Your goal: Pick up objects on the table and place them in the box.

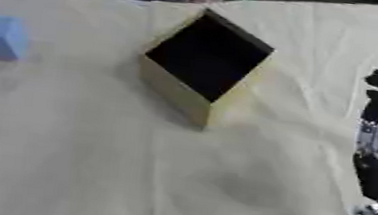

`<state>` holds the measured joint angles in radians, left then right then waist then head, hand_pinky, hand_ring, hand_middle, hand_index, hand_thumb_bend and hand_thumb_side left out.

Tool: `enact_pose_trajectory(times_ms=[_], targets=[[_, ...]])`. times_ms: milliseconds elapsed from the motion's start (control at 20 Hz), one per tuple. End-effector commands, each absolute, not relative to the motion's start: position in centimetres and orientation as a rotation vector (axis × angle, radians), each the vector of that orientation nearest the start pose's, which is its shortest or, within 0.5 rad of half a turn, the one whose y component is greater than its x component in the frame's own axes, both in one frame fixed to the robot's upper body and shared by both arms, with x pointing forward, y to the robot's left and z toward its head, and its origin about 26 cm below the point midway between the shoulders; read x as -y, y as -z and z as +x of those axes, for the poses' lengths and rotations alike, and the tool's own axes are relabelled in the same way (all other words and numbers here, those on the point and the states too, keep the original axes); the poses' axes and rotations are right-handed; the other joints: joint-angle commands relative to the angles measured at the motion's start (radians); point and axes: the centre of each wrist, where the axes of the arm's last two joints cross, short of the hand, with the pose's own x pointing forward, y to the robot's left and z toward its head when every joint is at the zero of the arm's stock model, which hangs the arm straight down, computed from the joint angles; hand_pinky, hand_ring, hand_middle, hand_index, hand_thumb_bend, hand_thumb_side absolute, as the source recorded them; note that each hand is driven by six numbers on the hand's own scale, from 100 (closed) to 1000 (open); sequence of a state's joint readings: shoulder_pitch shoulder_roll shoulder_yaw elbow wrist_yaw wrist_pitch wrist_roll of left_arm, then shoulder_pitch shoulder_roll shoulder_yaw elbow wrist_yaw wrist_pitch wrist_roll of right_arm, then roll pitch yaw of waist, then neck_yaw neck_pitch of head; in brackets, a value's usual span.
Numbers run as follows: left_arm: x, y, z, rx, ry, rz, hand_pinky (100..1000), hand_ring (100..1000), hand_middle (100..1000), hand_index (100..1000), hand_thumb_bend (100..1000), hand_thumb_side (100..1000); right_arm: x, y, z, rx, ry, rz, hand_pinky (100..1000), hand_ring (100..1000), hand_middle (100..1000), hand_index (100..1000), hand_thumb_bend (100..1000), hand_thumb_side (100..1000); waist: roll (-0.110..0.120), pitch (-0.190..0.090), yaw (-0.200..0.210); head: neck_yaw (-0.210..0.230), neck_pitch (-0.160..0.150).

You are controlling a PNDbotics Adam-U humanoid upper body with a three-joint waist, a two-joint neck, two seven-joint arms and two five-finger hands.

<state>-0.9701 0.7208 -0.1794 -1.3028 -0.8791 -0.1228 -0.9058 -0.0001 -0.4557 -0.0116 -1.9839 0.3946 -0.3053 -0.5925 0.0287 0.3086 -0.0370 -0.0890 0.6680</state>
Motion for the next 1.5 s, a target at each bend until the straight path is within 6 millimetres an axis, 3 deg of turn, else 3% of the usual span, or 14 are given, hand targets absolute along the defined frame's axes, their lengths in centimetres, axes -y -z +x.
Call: enact_pose_trajectory(times_ms=[50, 400, 600, 1000, 1500], targets=[[-31.3, -34.8, 42.0, 1.052, 1.715, 1.077, 1000, 1000, 980, 1000, 450, 522, 31.4, -14.0, 26.1, 2.441, -0.221, -0.910, 683, 760, 660, 794, 100, 918, -0.003, -0.020, 0.001, 0.005, -0.001], [-31.2, -34.8, 42.5, 1.024, 1.703, 1.096, 1000, 1000, 982, 1000, 473, 508, 31.6, -14.2, 26.1, 2.447, -0.255, -0.903, 685, 760, 659, 793, 100, 915, -0.004, -0.021, 0.001, 0.022, 0.000], [-31.2, -34.9, 43.2, 1.007, 1.711, 1.093, 1000, 1000, 978, 1000, 579, 534, 31.5, -14.3, 26.2, 2.452, -0.270, -0.897, 685, 758, 654, 790, 100, 916, -0.001, -0.016, 0.000, 0.033, -0.009], [-31.3, -35.3, 44.6, 0.901, 1.717, 1.163, 1000, 1000, 1000, 1000, 627, 520, 31.3, -14.3, 26.2, 2.456, -0.279, -0.889, 683, 754, 645, 785, 100, 920, 0.006, 0.002, -0.004, 0.045, -0.033], [-31.6, -36.2, 45.7, 0.840, 1.697, 1.202, 1000, 1000, 1000, 1000, 619, 462, 30.9, -14.3, 26.4, 2.461, -0.278, -0.884, 680, 749, 636, 781, 100, 925, 0.018, 0.033, -0.029, 0.059, -0.062]])
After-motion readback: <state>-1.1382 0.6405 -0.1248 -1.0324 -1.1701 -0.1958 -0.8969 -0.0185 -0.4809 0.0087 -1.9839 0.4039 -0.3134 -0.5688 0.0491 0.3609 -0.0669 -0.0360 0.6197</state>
